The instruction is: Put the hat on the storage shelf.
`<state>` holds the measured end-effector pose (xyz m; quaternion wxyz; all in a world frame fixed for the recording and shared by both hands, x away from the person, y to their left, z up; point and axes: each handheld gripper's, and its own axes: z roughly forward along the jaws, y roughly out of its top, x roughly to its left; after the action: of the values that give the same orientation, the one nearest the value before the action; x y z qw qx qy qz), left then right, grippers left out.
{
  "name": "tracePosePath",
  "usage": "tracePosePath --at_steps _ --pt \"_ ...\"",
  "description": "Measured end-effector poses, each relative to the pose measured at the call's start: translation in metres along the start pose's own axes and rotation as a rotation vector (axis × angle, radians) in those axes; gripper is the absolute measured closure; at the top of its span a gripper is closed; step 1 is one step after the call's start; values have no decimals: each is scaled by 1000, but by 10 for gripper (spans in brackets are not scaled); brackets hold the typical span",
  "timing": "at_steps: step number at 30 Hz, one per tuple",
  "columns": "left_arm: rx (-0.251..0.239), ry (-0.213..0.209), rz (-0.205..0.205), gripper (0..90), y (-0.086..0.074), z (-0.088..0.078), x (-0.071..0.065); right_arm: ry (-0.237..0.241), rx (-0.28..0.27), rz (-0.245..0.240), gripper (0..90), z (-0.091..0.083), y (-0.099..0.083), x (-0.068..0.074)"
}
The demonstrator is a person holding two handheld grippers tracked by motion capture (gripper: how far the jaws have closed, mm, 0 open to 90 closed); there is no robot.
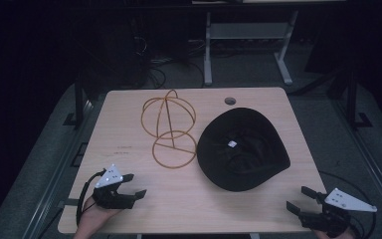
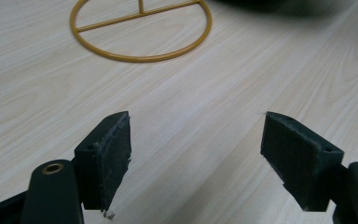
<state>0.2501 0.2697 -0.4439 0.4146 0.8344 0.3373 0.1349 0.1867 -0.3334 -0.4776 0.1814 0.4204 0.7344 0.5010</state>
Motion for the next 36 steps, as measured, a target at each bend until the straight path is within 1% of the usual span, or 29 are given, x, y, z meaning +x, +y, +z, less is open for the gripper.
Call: tracePosePath --at_steps 1,3,4,7,9,11,13,14,15,16,17,18,21,22,23,24,25,27,28,29,30,31,34,36 --pt "5 -8 2 237 1 1 -2 1 1 -1 171 0 0 0" --pt "1 -11 6 237 2 2 -4 2 1 0 171 0 0 -1" --pt "3 -19 17 237 3 4 -6 3 2 1 171 0 0 -1" --pt "2 -29 15 237 5 5 -10 3 -1 0 171 -1 0 -2" --pt "3 -42 33 237 8 7 -14 3 -4 1 171 -1 0 -1" --pt "-2 -50 33 237 9 8 -16 4 -5 -1 171 -1 0 -1" --pt "1 -58 39 237 11 10 -18 3 -4 -2 170 -1 1 -1" --pt "-3 -67 52 237 14 12 -22 4 -6 -1 169 -1 1 -1" --pt "-3 -67 52 237 14 12 -22 4 -6 -1 169 -1 1 0" --pt "-4 -74 57 237 16 13 -24 4 -6 -1 169 -1 1 0" --pt "-10 -93 58 235 18 15 -28 3 -8 -2 169 -1 2 0" --pt "-10 -93 58 234 18 15 -28 3 -8 -2 169 -1 2 -1" --pt "-23 -119 70 234 25 18 -34 4 -11 7 169 -3 1 0" --pt "-33 -145 63 234 30 21 -37 5 -14 10 168 -3 1 -1" --pt "-33 -145 63 234 30 21 -37 5 -14 10 168 -3 1 -1" --pt "-36 -164 68 235 35 26 -41 5 -17 15 168 -4 1 -1" --pt "-36 -164 68 236 35 26 -41 5 -17 15 168 -4 1 -1" --pt "-32 -177 87 235 40 30 -46 6 -23 18 167 -4 1 -1" --pt "-22 -188 104 235 45 36 -51 5 -22 18 167 -4 1 -1" --pt "-22 -188 104 235 45 36 -51 5 -22 18 167 -4 1 -1" --pt "-17 -200 120 235 49 41 -56 6 -21 12 167 -3 1 -1" --pt "-17 -200 120 235 49 41 -56 6 -21 12 167 -3 1 -1" --pt "-5 -217 152 234 57 51 -66 7 -23 17 167 -4 1 -1" --pt "7 -238 169 239 64 59 -74 9 -22 15 167 -4 0 -1"
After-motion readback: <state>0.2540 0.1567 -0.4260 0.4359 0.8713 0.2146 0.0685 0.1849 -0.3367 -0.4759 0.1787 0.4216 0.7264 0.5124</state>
